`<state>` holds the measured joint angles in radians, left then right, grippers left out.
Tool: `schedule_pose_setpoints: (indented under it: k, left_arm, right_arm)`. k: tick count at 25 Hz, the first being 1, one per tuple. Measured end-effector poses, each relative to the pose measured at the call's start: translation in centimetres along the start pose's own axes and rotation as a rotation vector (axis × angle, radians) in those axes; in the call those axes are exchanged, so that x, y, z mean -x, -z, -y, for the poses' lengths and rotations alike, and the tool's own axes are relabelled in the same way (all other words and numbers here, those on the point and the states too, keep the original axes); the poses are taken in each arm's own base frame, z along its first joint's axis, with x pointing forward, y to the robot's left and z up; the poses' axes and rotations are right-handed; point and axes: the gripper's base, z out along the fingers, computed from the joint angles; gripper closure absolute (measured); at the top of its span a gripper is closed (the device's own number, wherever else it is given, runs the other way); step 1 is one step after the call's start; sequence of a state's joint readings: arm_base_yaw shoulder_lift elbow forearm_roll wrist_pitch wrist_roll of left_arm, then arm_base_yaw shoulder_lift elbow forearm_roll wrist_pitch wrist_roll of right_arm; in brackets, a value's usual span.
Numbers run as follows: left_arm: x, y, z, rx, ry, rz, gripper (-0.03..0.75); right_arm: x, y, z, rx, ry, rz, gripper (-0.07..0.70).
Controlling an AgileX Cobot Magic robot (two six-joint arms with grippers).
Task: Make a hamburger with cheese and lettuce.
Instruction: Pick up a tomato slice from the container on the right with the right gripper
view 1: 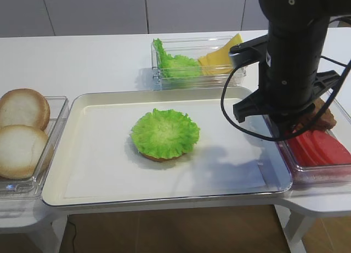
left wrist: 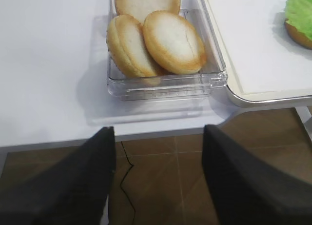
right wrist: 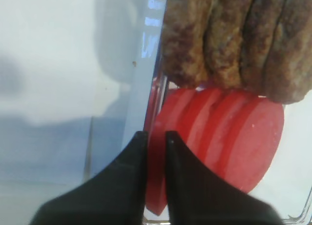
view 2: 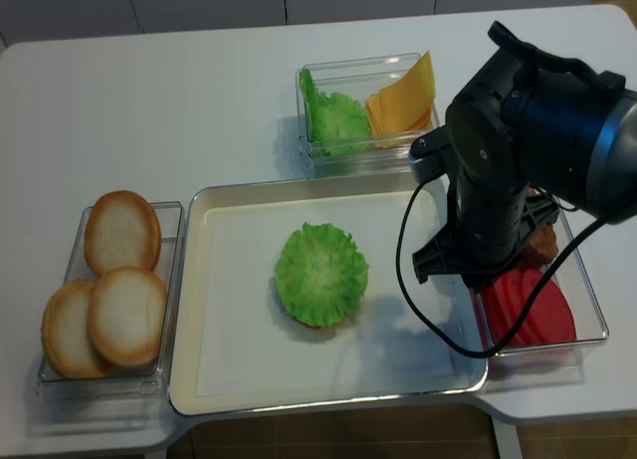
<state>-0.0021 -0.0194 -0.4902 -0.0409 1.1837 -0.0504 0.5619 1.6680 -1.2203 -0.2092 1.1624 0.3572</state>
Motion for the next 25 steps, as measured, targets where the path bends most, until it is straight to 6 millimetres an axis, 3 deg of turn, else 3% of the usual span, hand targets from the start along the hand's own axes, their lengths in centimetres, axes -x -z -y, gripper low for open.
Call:
schedule_pose_setpoints:
  k: [13,25]
  left_arm:
    - [0.0,0.0,0.0,0.0,0.0,0.0,0.292]
    - [0.0,0.0,0.0,0.0,0.0,0.0,0.292]
  right_arm:
    - [0.0,0.2,0.1,-0.002,-0.001,0.009,0.57]
    - [-0.9,3.2,0.8,0.046,-0.029,0.107,0.573]
